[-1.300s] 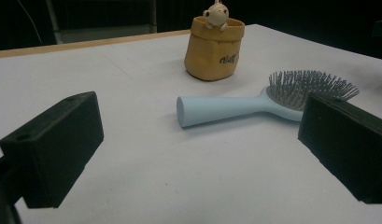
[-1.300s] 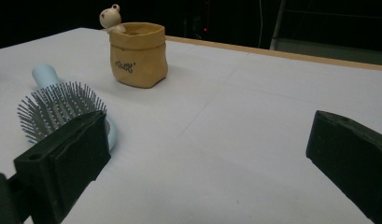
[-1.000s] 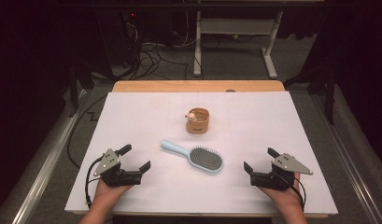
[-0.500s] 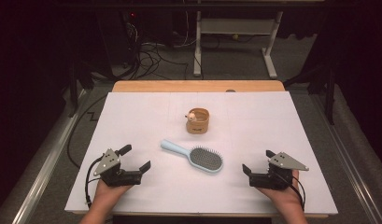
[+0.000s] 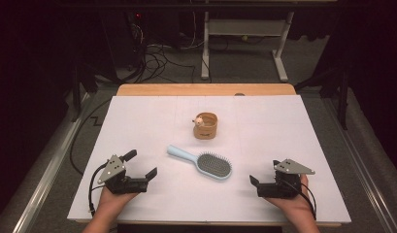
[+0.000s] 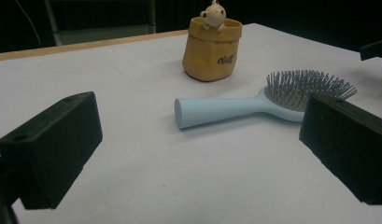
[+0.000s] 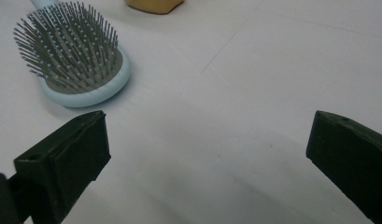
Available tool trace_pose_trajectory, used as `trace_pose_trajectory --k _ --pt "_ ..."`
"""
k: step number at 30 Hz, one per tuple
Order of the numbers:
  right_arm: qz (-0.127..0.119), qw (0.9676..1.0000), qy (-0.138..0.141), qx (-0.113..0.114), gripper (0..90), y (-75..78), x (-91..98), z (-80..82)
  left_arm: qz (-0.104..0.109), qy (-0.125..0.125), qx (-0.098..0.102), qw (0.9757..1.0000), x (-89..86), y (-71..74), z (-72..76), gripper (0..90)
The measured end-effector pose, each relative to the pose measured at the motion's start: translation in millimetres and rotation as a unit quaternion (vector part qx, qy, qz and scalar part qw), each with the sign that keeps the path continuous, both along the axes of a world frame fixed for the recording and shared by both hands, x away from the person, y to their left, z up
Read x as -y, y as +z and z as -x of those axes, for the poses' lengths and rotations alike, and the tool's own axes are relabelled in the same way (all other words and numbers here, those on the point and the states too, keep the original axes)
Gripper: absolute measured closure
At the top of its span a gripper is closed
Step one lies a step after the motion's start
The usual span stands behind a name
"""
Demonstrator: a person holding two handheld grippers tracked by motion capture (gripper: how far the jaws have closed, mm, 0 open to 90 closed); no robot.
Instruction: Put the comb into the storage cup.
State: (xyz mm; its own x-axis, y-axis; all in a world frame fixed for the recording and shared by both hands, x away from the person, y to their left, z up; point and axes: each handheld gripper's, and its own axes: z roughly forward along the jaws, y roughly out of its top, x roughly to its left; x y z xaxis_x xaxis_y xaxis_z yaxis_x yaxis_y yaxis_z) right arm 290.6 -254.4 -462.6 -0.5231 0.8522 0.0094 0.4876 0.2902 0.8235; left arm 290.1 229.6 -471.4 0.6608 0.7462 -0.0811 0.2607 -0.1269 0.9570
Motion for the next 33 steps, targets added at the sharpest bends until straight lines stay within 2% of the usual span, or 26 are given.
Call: trace_pose_trajectory --k 9,15,18,19,33 --pt "0.015 0.9994 0.013 -0.028 0.1 -3.3 -3.6 -0.6 0.012 0.013 -0.004 0.9998 -2.9 0.6 -2.2 0.0" --pt "0.019 0.9983 0.024 -0.049 0.1 -3.7 -3.3 -1.3 0.008 0.01 -0.01 0.9999 -2.4 -0.7 -1.6 0.0" --pt "0.02 0.9976 0.032 -0.058 0.1 -4.2 -2.3 -1.6 0.002 0.012 -0.004 0.9999 -1.7 -1.5 -1.2 0.0" --pt "0.021 0.9969 0.037 -0.067 0.1 -5.2 -1.8 -1.4 0.005 0.008 -0.007 0.9999 -2.1 -1.2 -1.2 0.0" --pt "0.022 0.9957 0.055 -0.071 0.1 -8.1 -4.2 -2.4 0.01 -0.003 -0.016 0.9998 -1.3 -1.5 -1.8 0.0"
